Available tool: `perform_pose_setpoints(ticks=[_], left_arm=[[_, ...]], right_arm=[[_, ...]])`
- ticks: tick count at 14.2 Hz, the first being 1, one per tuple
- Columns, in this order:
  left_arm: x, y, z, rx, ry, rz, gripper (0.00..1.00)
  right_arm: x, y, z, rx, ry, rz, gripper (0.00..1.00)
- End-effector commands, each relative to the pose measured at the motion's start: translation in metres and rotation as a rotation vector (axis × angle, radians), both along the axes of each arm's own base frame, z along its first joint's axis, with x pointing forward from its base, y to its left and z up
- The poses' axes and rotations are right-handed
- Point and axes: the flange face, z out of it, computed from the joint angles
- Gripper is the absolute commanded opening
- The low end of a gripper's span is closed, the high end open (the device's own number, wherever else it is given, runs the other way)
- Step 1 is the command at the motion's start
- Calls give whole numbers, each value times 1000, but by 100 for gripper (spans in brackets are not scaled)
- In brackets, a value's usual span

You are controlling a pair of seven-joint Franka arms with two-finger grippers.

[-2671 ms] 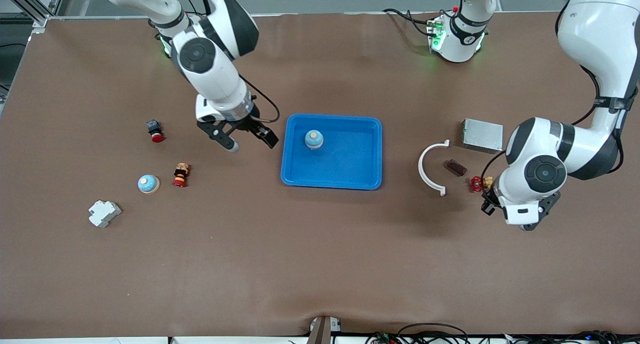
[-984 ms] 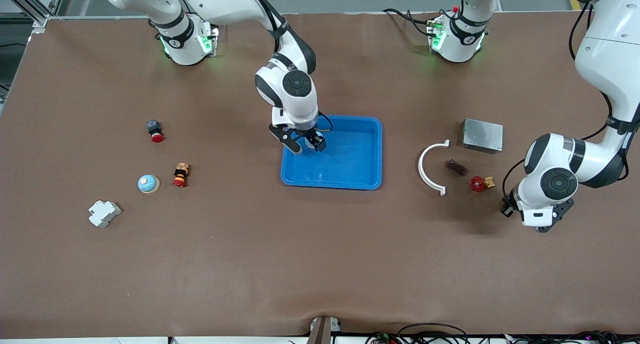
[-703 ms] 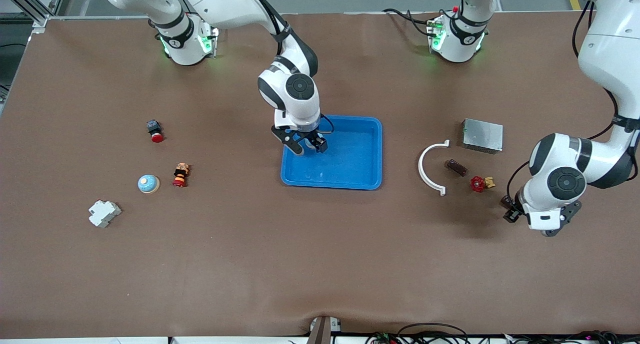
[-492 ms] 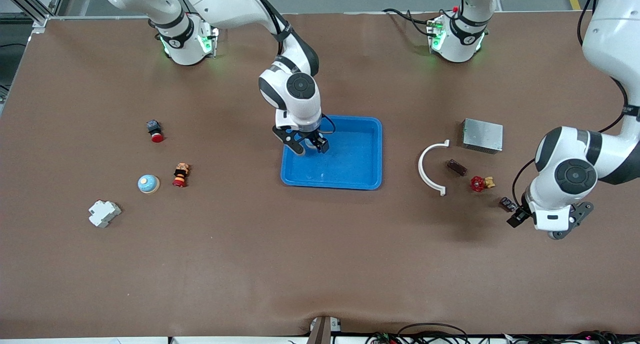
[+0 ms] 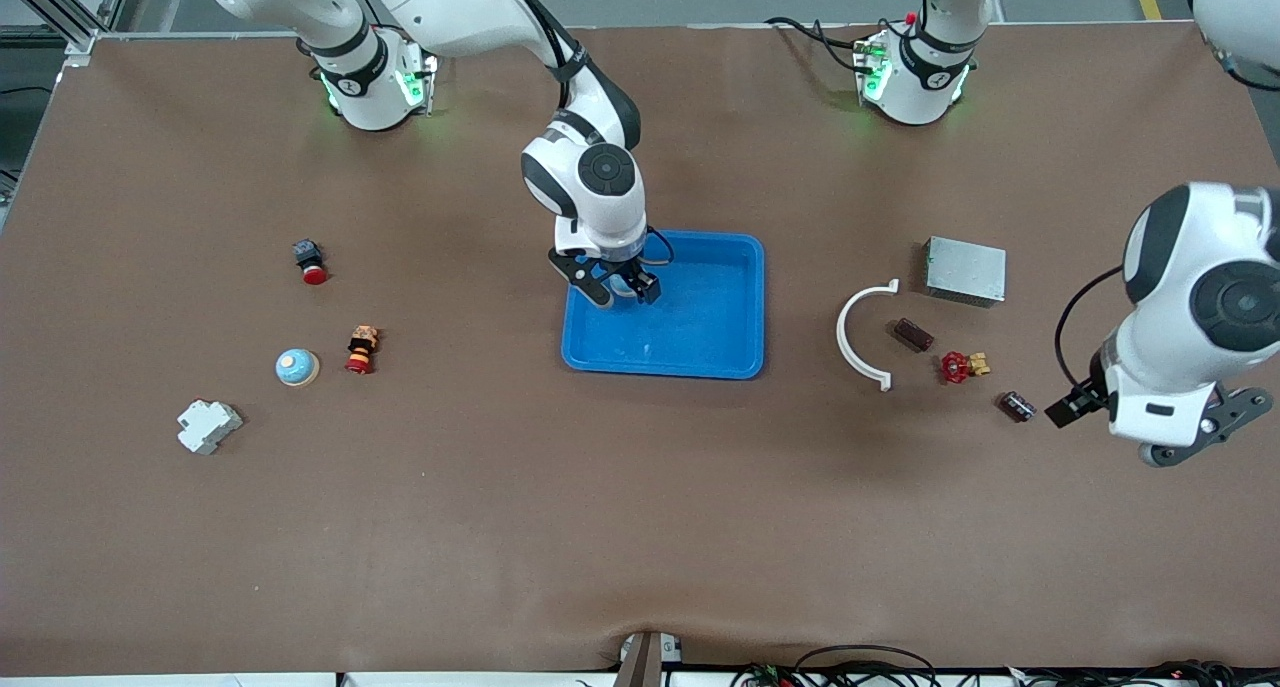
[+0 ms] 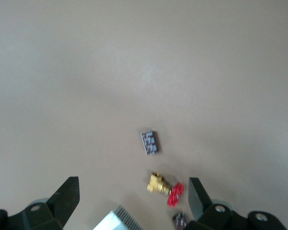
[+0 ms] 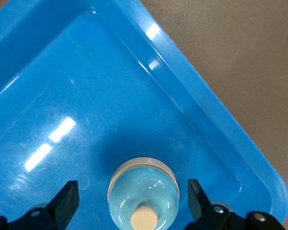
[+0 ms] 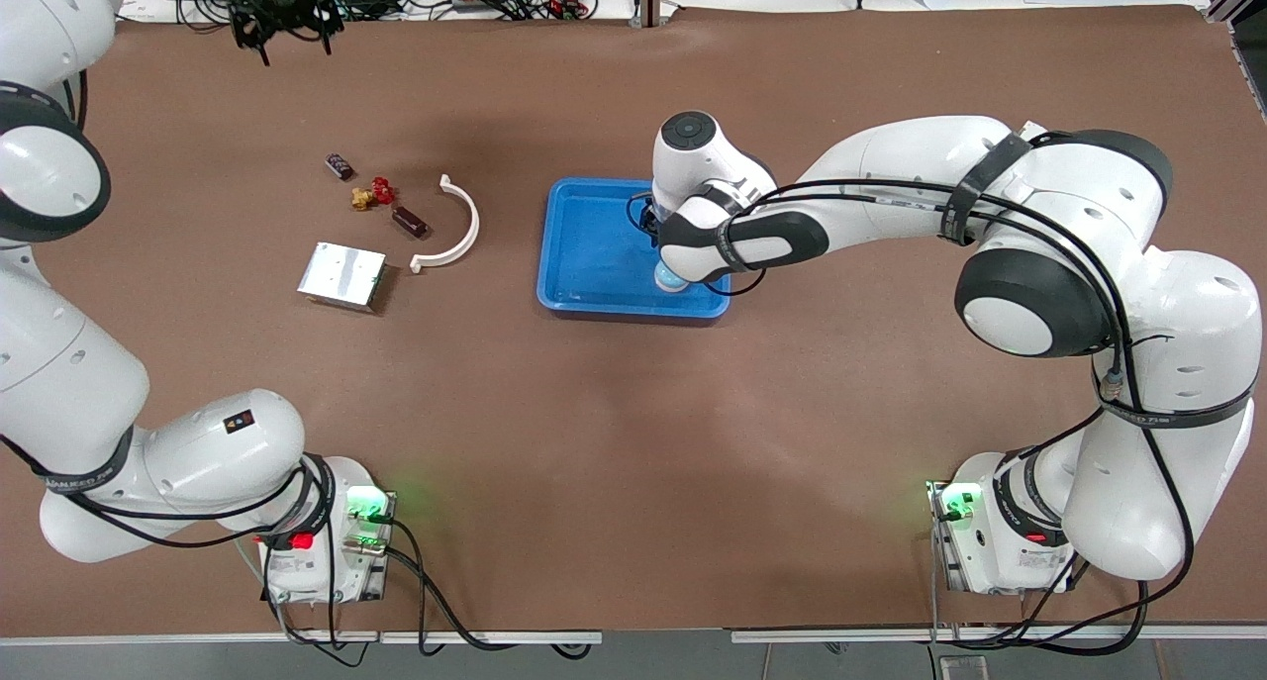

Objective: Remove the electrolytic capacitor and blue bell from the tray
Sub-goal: 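Place the capacitor beside the valve while the right gripper grasps the bell, then raise the left arm to rest while the right gripper lifts the bell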

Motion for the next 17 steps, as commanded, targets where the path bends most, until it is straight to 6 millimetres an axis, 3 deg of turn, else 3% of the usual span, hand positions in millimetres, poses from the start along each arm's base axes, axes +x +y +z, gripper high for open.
perform_pose_setpoints(ticks=[1, 5, 7, 8, 10, 11, 12, 15, 17], left_arm=[[-20, 3, 48, -17, 11, -75, 100], [-31, -1, 116, -11, 38, -207, 100], [-37, -7, 133, -25, 60, -242, 100], [-45, -14, 146, -12, 51, -250, 100], [-49, -22, 156, -6, 38, -263, 100], [-52, -37, 157, -23, 37, -288, 100], [-55, -55, 160, -58, 33, -308, 100], [-62, -74, 173, -54, 12, -342, 100], [-70, -71, 186, -52, 12, -362, 100]], right_arm=[[0, 5, -4, -15, -16, -10, 100], [0, 6, -11, -15, -16, -16, 100], [1, 8, -9, -12, -20, -14, 100], [1, 8, -9, -16, -25, -7, 86], [2, 8, -9, -22, -34, 6, 40], [2, 9, -8, -21, -35, 6, 14], [3, 10, -6, -17, -35, 2, 0], [13, 11, 5, -7, -40, -24, 0], [24, 9, 21, -10, -38, -27, 0]])
